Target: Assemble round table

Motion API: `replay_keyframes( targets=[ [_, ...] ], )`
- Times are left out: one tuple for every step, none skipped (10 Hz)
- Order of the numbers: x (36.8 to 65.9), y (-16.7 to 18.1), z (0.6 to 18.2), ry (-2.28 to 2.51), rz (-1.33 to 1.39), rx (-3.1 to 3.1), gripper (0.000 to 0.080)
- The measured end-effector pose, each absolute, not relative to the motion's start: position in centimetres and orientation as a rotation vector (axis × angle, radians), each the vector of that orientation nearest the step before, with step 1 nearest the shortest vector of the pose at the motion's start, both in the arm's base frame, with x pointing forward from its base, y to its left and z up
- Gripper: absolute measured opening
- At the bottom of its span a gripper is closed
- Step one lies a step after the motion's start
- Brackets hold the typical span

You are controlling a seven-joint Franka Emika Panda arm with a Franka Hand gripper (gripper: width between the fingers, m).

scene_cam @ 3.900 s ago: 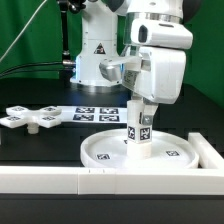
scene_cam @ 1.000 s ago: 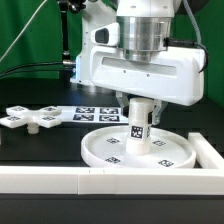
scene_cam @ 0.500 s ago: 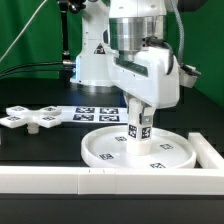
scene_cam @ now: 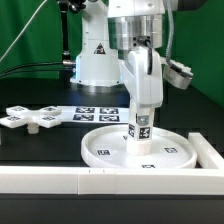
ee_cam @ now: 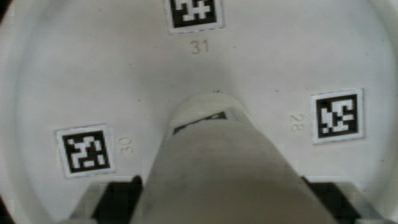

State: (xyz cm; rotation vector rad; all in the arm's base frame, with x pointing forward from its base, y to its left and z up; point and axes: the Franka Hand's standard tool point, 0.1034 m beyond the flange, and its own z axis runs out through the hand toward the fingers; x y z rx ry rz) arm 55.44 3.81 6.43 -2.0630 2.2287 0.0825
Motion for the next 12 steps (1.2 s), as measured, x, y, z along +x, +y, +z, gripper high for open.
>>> replay_keyframes(
  targets=[
    [55.5,3.7,6.4,2.313,0.091,-1.944,0.0410],
    [55.5,3.7,6.4,2.354,0.101,-1.877,0.0410],
    [55.5,3.8,6.4,2.358,0.103,-1.871,0.0461],
    [55.5,4.0,6.4,2.362,0.109,-1.860,0.0582],
    [55.5,4.0,6.4,2.348,0.107,-1.877,0.0582],
    [55.4,4.2,6.4,2.326,0.110,-1.910,0.0635],
    [55.5,4.9,6.7,2.244,0.132,-2.027,0.0645],
    [55.7,5.4,7.0,2.204,0.149,-2.070,0.0645],
    [55.7,5.9,7.5,2.156,0.168,-2.121,0.0645],
    [55.5,6.4,8.1,2.128,0.188,-2.147,0.0649],
    [55.3,6.6,8.8,2.123,0.194,-2.146,0.0649],
    [54.5,6.7,9.1,2.127,0.196,-2.137,0.0649]
  ],
)
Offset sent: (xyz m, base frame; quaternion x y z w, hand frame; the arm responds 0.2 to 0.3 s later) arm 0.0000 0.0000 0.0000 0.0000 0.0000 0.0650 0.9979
